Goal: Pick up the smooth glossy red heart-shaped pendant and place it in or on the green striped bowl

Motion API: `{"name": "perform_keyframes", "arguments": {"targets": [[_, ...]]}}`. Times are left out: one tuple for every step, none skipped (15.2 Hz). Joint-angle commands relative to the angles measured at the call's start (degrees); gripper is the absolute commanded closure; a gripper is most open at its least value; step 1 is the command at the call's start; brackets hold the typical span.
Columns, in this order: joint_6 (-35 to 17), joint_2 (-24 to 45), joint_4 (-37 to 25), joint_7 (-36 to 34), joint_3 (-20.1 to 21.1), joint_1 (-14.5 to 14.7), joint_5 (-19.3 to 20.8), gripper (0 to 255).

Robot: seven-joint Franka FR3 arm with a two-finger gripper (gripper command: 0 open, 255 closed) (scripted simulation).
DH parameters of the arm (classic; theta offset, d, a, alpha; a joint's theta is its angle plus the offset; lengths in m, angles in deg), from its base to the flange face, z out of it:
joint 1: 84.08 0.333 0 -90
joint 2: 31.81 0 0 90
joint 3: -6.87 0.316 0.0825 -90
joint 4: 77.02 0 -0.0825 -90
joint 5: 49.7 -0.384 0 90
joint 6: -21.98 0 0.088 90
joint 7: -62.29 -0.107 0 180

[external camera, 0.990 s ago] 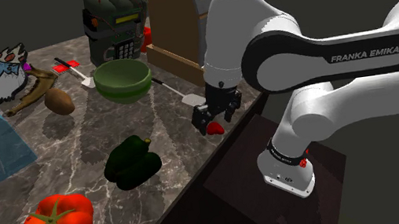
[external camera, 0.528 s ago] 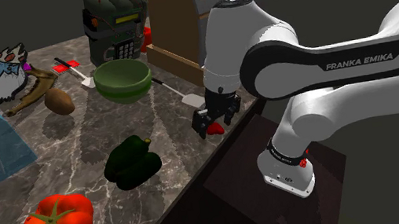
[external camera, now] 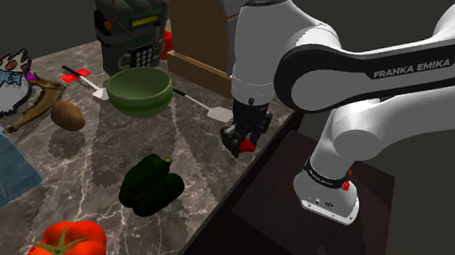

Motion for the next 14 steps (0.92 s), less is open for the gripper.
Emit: {"name": "perform_keyframes", "arguments": {"targets": [[0.3, 0.1, 0.3, -0.1, 0.1, 0.0, 0.2, 255], [0.3, 0.0, 0.3, -0.1, 0.1, 0.0, 0.2, 255], [0.4, -0.1, 0.4, 0.0, 0.0, 0.0, 0.2, 255], [0.5, -0.1, 0.3, 0.0, -0.1, 0.0, 0.2, 255], [0.2, 0.0, 0.4, 0.0, 0.0, 0.0, 0.2, 255], [1.1, -0.2, -0.2, 0.0, -0.3, -0.1, 0.5, 255], [1.9, -0.4, -0.8, -0.1, -0.7, -0.2, 0.9, 255], [2.7, -0.6, -1.5, -0.1, -1.0, -0.3, 1.2, 255], [3.5, -0.8, -2.1, -0.1, -1.4, -0.5, 1.5, 255], [4.3, -1.0, -2.8, -0.2, -1.7, -0.6, 1.9, 255], [5.1, -1.1, -3.4, -0.2, -2.1, -0.7, 2.2, 255], [5.9, -1.2, -4.1, -0.3, -2.4, -0.8, 2.5, 255], [6.7, -1.3, -4.8, -0.3, -2.7, -0.9, 2.8, 255], [7.4, -1.4, -5.5, -0.3, -3.0, -1.0, 3.1, 255]]}}
